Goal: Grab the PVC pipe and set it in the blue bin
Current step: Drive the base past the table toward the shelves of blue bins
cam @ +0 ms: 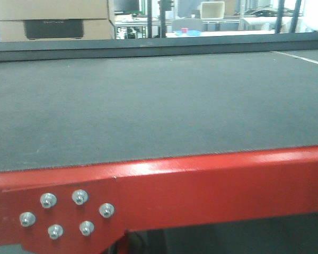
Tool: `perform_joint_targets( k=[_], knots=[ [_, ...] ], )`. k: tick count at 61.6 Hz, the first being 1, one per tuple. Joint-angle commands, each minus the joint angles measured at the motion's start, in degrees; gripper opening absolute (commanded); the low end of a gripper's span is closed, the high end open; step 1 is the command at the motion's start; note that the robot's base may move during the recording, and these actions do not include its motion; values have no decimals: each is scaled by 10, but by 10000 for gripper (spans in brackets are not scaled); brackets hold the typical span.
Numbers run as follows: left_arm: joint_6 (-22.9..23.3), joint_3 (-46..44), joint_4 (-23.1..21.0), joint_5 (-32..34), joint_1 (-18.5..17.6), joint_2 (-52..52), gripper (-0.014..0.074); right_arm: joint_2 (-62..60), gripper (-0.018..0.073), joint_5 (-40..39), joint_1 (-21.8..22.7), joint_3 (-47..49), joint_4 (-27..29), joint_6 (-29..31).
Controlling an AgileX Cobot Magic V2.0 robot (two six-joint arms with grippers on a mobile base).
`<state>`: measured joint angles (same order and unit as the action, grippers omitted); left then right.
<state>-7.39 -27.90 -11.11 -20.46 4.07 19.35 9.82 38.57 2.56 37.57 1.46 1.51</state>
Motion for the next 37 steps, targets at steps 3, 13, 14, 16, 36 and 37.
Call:
perform_joint_targets(
  k=[3, 13, 14, 16, 36, 37],
  knots=[
    [1, -1, -1, 13, 2, -1, -111, -2, -169, -15, 1, 0, 0, -1],
    [1, -1, -1, 13, 2, -1, -111, -2, -169, -15, 1, 0, 0, -1],
    [1, -1, -1, 13, 2, -1, -111, -2, -169, -15, 1, 0, 0, -1],
    [1, -1, -1, 13, 2, -1, -111, -2, -169, -15, 1, 0, 0, -1],
    [1, -1, -1, 13, 2, -1, -111, -2, -169, -15, 1, 0, 0, -1],
    [1, -1, -1, 13, 2, -1, -111, -2, -169, -15, 1, 0, 0, -1]
  ],
)
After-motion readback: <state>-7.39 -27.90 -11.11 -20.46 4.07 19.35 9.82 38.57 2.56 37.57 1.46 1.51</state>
